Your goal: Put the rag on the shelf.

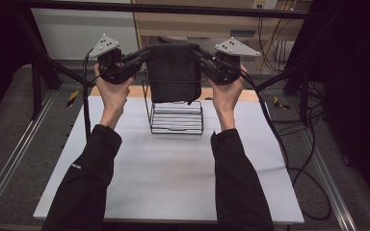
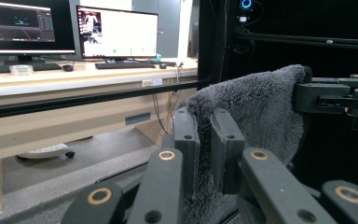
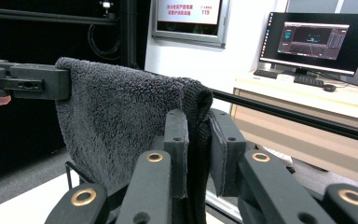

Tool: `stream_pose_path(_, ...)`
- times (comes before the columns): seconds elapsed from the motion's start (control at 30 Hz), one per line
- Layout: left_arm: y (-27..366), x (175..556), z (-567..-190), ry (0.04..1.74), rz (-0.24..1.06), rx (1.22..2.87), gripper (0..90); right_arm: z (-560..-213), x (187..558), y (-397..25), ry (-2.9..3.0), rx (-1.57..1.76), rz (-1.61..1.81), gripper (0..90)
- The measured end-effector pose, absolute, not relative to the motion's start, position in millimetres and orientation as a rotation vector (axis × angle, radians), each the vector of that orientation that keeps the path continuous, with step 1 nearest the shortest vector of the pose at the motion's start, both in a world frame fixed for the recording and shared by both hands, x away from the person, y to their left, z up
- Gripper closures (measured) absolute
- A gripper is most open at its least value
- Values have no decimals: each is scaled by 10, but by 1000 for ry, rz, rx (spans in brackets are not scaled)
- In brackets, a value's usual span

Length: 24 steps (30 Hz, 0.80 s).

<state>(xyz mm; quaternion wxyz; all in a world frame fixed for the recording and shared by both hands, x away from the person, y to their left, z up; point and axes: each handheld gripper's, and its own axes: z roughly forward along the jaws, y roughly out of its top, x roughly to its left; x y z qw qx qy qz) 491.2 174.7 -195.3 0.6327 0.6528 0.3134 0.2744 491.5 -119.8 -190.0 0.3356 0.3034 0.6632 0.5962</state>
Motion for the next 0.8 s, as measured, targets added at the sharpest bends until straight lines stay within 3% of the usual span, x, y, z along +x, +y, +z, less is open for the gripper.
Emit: stream_pose_path(0.8, 1777, 4757, -2093, 685, 626, 1529, 818, -2061, 4736, -1210, 1757, 749, 1542, 788)
